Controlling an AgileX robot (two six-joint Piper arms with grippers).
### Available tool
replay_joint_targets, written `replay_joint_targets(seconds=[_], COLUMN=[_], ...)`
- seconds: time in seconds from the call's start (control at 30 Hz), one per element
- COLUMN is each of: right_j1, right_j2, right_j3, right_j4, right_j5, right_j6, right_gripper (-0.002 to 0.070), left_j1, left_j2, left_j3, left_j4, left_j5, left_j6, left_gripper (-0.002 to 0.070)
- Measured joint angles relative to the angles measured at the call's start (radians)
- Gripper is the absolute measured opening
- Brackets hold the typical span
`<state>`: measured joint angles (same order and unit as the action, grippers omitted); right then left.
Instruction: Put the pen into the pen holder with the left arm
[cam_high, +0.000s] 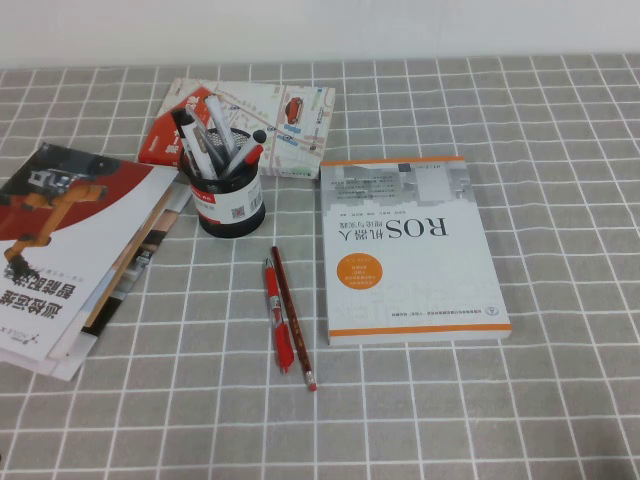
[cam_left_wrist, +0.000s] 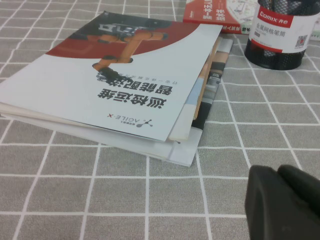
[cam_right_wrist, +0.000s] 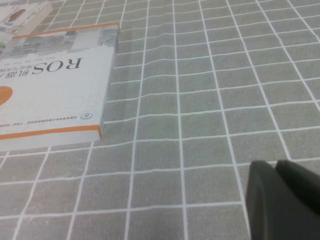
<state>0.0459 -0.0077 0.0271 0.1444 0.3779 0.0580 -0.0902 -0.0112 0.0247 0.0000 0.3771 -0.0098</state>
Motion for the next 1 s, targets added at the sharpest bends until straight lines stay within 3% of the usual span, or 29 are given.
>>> replay_joint_targets(seconds=[1.0], right_j1=[0.0], right_j2=[0.0], right_j3=[0.0], right_j4=[0.0], right_j5=[0.0], right_j6=[0.0], right_gripper=[-0.0013], left_j1=[0.0], left_j2=[0.0], left_j3=[0.0], left_j4=[0.0], left_j5=[-0.015], left_j6=[-0.016], left_gripper=[0.0])
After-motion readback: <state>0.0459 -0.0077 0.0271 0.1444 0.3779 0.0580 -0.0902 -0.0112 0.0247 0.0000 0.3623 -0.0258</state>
